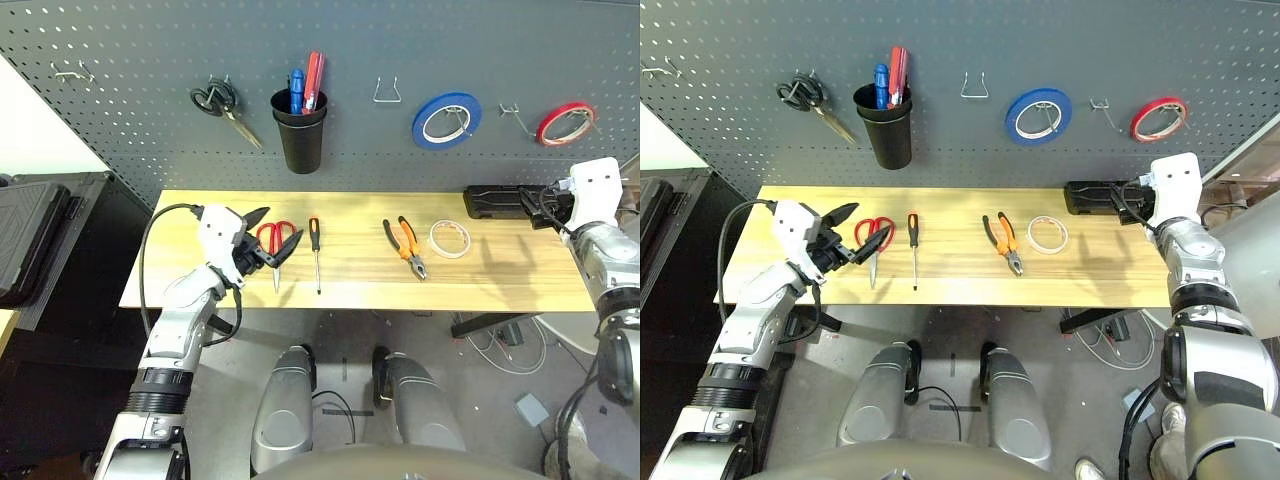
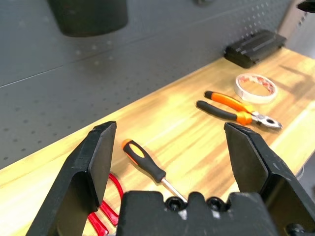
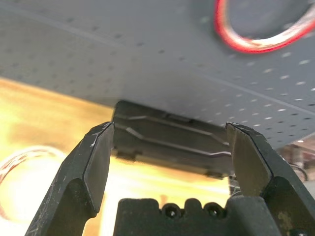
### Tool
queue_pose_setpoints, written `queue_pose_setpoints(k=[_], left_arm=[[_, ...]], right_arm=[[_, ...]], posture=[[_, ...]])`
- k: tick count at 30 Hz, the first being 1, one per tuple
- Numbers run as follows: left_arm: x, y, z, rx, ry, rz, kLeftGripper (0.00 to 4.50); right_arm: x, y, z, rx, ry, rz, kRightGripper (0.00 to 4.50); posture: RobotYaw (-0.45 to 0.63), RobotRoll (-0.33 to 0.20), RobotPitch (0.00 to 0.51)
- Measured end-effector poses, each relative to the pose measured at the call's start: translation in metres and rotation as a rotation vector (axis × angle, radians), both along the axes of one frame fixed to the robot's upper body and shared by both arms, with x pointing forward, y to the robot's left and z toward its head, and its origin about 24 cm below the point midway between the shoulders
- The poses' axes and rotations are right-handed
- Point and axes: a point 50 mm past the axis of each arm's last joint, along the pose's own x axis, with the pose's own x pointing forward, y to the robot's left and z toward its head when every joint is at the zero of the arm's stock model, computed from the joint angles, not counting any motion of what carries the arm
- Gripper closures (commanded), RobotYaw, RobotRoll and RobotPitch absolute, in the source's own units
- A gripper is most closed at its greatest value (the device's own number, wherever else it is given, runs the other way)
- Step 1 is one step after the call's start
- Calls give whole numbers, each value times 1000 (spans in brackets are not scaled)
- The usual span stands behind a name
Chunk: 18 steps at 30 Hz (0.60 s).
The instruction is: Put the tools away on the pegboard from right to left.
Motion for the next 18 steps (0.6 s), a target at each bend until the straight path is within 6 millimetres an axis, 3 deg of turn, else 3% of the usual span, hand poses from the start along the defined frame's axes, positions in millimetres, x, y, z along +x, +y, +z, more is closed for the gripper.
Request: queue_pose_setpoints(k=[7,18], left_arm=[[-8,-4,-11,127,49,-95,14],[-14,-10,-13,170,67,-146,14]], right_arm=[[4,16,-6,-33,160,201,0],[13,43,-10,-164,372,462,0]], posture=[[299,0,225],[328,0,260]])
